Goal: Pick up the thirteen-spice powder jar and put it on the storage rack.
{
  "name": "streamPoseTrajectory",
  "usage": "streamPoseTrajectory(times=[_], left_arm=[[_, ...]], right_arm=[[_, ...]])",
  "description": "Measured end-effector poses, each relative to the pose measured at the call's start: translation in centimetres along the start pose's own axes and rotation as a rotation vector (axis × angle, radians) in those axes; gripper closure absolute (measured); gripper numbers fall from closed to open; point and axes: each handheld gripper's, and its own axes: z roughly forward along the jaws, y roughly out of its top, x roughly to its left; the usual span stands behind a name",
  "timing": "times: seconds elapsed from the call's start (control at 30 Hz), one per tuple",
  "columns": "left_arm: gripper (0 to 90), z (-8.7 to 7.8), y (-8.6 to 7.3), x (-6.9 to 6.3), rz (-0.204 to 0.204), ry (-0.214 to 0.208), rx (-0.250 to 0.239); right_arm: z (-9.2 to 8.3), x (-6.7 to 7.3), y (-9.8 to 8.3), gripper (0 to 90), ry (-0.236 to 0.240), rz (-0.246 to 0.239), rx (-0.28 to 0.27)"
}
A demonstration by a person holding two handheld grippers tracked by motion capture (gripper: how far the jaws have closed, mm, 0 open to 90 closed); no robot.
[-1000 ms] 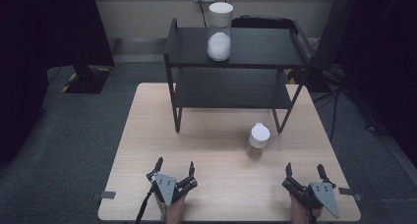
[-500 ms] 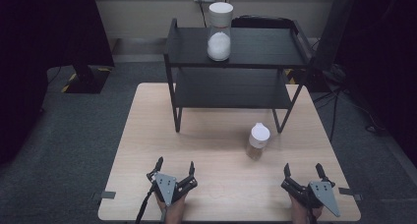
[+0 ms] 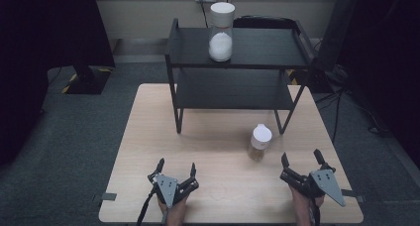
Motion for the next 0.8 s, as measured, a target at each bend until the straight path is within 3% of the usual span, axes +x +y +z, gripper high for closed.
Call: streamPoseTrajectory(times=[0.17, 0.3, 0.53, 0.8], left_arm=[[0.0, 0.0, 0.0, 0.0, 0.0, 0.0, 0.0], [0.0, 0.0, 0.0, 0.0, 0.0, 0.0, 0.0], [0.0, 0.0, 0.0, 0.0, -0.001, 0.0, 0.0], [0.0, 0.0, 0.0, 0.0, -0.001, 0.0, 0.0]], right_arm=[[2.9, 1.1, 1.3, 0.0, 0.072, -0.022, -0.002], [5.0, 2.5, 1.4, 0.0, 0.109, -0.046, 0.01], [6.6, 5.0, -1.0, 1.2, 0.092, -0.05, 0.049], [7.5, 5.3, -3.0, 8.0, 0.08, 0.05, 0.114]])
